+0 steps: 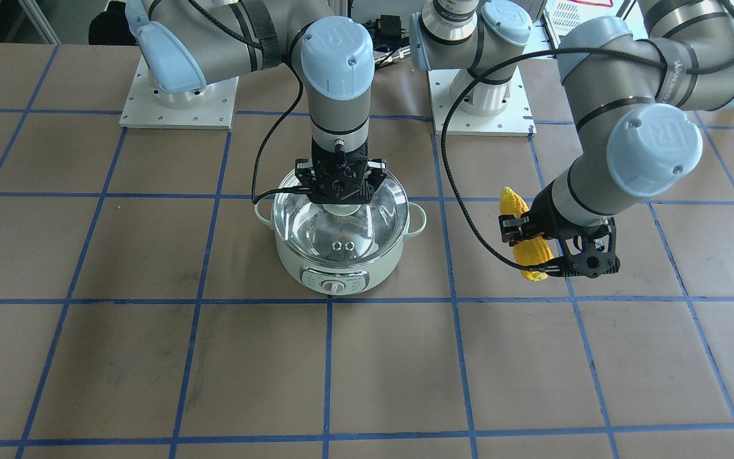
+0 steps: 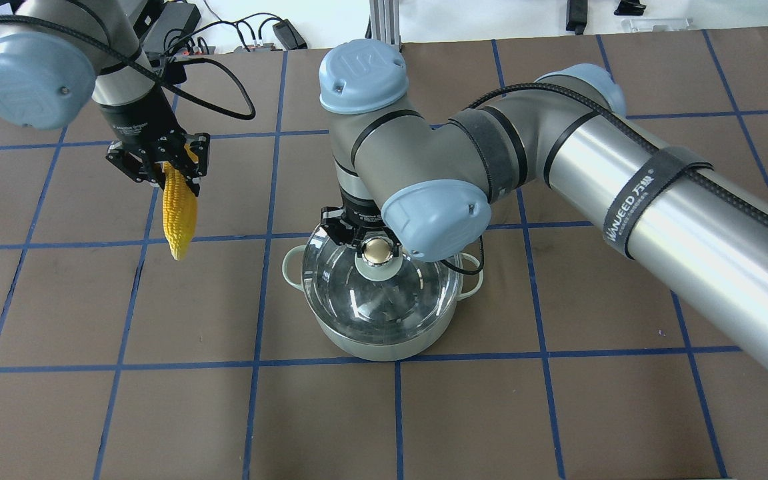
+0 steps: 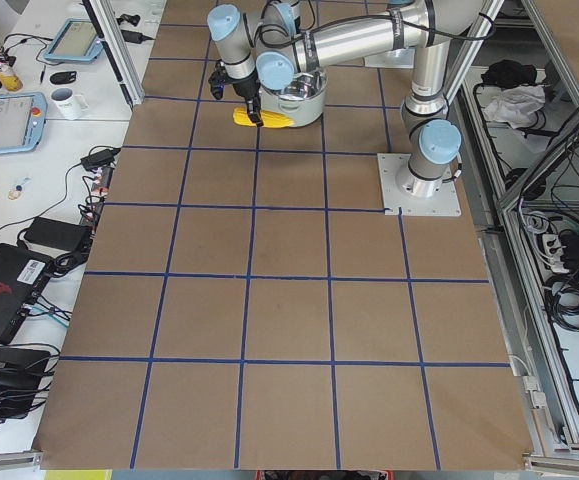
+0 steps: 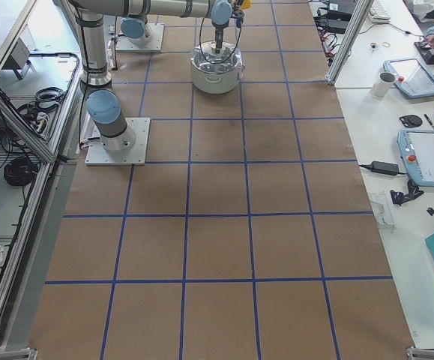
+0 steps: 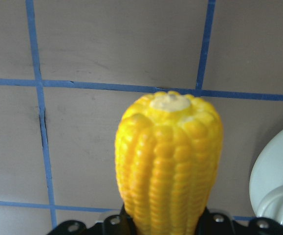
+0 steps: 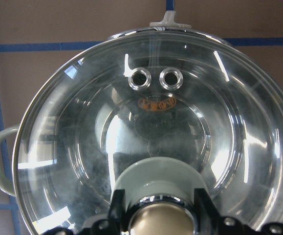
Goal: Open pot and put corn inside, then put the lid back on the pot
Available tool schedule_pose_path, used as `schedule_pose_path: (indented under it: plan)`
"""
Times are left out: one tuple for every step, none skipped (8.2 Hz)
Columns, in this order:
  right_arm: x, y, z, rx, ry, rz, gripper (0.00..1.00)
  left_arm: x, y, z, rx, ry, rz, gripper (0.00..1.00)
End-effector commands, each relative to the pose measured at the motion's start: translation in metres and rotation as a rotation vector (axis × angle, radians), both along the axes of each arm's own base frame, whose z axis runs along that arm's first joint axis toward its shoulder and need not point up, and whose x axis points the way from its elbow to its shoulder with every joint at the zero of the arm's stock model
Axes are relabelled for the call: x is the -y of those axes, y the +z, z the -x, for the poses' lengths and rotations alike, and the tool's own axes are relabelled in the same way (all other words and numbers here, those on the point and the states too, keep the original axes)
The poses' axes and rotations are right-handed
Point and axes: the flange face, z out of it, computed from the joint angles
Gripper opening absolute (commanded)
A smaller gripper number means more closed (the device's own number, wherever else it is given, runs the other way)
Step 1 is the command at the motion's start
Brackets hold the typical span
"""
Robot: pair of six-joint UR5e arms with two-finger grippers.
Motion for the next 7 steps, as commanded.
schedule_pose_path:
  plan:
    - [0.0,0.002,0.001,0.0,-0.002,0.004,0.25,-0.016,0.057,0.001,0.018,-0.001,0.033,0.0]
    - [0.002,0.007,0.003,0.002,-0.007,0.011,0.25,-0.016,0.056,0.001,0.011,0.001,0.033,0.0]
    - [0.003,0.017,0.003,0.014,-0.01,0.029,0.23,-0.016,0.056,0.001,0.018,0.02,0.031,0.0]
    - [0.003,0.037,0.009,0.016,-0.014,0.067,0.23,-0.017,0.056,0.001,0.022,0.043,0.033,0.0]
    - [0.003,0.061,0.022,0.035,-0.03,0.108,0.23,-0.017,0.056,0.004,0.029,0.079,0.031,0.0]
    - [0.006,0.086,0.037,0.058,-0.054,0.136,0.23,-0.018,0.055,0.012,0.028,0.115,0.03,0.0]
    - [0.013,0.104,0.056,0.06,-0.08,0.148,0.24,-0.021,0.053,0.021,0.025,0.104,0.026,0.0]
